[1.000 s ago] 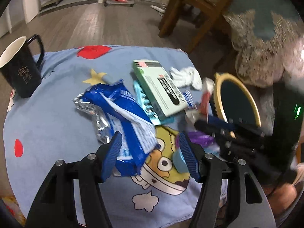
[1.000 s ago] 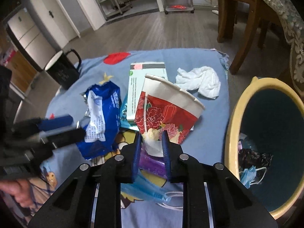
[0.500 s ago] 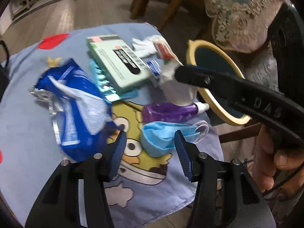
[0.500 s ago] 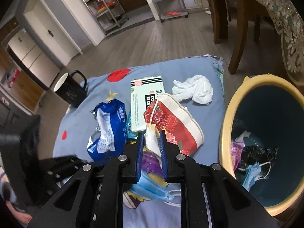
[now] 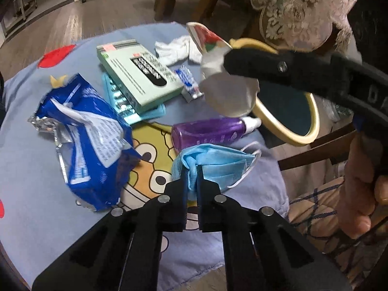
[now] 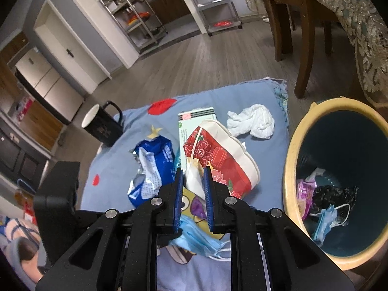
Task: Collect trash
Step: 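Carry the paper cup and the blue mask over the bin with both grippers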
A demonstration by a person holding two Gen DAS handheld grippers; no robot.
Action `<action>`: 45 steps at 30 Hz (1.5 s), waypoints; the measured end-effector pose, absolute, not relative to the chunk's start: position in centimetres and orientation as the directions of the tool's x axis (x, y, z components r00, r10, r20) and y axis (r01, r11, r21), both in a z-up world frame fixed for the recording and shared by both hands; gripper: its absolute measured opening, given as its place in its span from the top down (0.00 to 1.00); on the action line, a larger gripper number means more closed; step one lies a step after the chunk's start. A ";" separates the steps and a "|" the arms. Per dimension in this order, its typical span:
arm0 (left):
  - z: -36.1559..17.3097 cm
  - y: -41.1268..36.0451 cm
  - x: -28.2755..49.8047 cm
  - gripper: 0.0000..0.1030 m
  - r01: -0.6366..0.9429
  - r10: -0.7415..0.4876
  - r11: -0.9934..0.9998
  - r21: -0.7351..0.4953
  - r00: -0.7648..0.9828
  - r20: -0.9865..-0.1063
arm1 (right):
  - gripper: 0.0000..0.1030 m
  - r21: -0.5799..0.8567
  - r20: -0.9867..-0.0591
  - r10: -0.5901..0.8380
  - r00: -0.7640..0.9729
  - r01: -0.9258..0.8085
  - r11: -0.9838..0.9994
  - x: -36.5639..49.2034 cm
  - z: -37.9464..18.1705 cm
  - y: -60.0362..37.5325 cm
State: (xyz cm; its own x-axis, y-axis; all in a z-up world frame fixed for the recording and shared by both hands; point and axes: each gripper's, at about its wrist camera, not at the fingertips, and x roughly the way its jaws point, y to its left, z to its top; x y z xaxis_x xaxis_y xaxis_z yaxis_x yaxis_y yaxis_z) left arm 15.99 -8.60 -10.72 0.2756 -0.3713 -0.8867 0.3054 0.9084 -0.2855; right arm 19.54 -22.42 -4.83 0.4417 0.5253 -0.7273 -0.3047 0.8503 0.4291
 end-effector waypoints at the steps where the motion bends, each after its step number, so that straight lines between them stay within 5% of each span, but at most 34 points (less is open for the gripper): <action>1: -10.2 -8.4 15.9 0.95 0.304 -0.376 0.908 -0.289 0.286 -0.882 | 0.83 0.434 -0.723 0.529 0.445 -0.303 0.848 19.4 -4.6 -22.6; 25: -2.6 -5.8 17.2 0.95 0.263 -0.395 0.916 -0.303 0.463 -0.794 | 0.83 0.504 -0.636 0.537 0.553 -0.229 0.833 15.8 -0.1 -28.5; 45: -2.4 -14.6 20.5 0.95 0.322 -0.425 0.898 -0.299 0.457 -0.782 | 0.83 0.551 -0.611 0.384 0.692 0.023 0.834 13.9 -0.1 -35.7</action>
